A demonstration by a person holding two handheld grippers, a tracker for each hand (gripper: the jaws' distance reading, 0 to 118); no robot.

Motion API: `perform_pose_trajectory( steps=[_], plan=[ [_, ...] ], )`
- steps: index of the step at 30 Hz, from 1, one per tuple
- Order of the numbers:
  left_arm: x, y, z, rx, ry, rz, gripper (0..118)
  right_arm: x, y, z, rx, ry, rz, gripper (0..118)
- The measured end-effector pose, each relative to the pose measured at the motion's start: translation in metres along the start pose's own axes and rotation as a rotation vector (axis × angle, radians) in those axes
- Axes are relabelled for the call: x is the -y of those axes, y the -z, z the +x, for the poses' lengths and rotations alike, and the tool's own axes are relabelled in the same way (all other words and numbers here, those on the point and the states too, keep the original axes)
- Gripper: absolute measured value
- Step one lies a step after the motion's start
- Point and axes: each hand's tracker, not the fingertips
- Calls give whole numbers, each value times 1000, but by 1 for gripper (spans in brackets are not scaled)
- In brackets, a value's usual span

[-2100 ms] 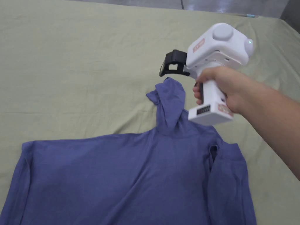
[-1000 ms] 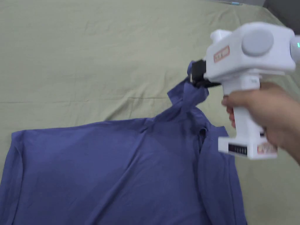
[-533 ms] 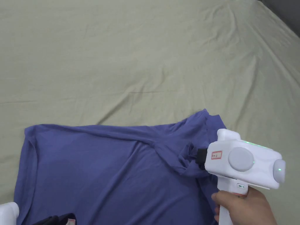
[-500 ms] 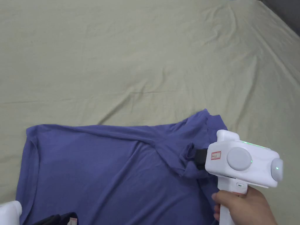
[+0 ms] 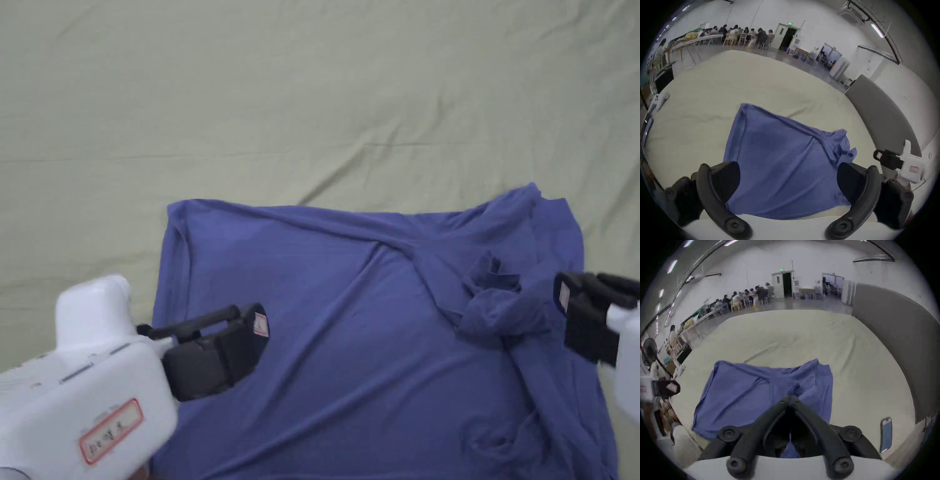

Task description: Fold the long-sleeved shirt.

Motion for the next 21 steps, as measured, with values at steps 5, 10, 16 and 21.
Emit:
perform_pose_trajectory(
  steps=[5, 10, 16, 21],
  plan=[
    [11, 8, -3, -19, -7, -81, 118, 16, 5, -7, -46, -21, -15, 2],
    [-10, 7, 1, -65, 88, -52, 0, 5, 16, 2, -64, 41, -34, 2],
    [-62, 36, -8, -99, 131, -36, 0, -5, 34, 14, -36, 78, -38, 2],
    [-120, 93, -42, -232, 222, -20, 0, -31, 66, 33, -38, 84, -48, 2]
  ],
)
